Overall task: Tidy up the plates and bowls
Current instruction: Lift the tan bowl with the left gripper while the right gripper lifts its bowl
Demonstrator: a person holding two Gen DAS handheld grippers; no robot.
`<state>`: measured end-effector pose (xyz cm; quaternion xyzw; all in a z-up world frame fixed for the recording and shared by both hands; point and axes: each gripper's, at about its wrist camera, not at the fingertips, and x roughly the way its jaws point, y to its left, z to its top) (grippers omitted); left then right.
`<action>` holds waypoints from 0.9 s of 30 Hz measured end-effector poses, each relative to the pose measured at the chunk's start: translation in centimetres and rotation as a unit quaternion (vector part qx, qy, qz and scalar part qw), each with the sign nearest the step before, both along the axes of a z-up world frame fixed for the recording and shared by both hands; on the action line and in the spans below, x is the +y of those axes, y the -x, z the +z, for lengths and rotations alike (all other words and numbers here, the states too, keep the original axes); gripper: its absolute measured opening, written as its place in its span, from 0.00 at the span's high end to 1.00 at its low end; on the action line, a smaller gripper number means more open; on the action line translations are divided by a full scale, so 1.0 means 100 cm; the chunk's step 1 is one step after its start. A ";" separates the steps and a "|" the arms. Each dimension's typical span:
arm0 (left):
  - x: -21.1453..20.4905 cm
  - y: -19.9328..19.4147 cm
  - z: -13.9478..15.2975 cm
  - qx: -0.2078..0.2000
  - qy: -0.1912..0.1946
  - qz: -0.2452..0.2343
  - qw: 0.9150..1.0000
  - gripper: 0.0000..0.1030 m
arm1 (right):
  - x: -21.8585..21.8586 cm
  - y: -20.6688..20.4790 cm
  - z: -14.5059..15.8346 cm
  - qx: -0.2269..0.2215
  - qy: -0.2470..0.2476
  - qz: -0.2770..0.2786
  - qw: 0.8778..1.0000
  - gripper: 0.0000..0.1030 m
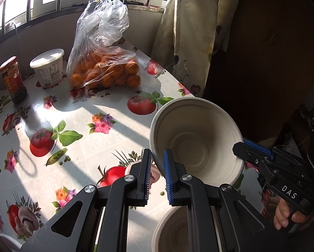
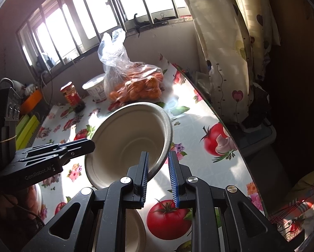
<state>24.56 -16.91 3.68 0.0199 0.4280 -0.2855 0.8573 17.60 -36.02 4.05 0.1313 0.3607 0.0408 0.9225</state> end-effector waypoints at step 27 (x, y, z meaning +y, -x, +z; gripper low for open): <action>0.030 0.051 0.008 -0.007 0.016 0.006 1.000 0.87 | 0.028 0.057 0.013 -0.018 0.002 0.003 1.000 0.82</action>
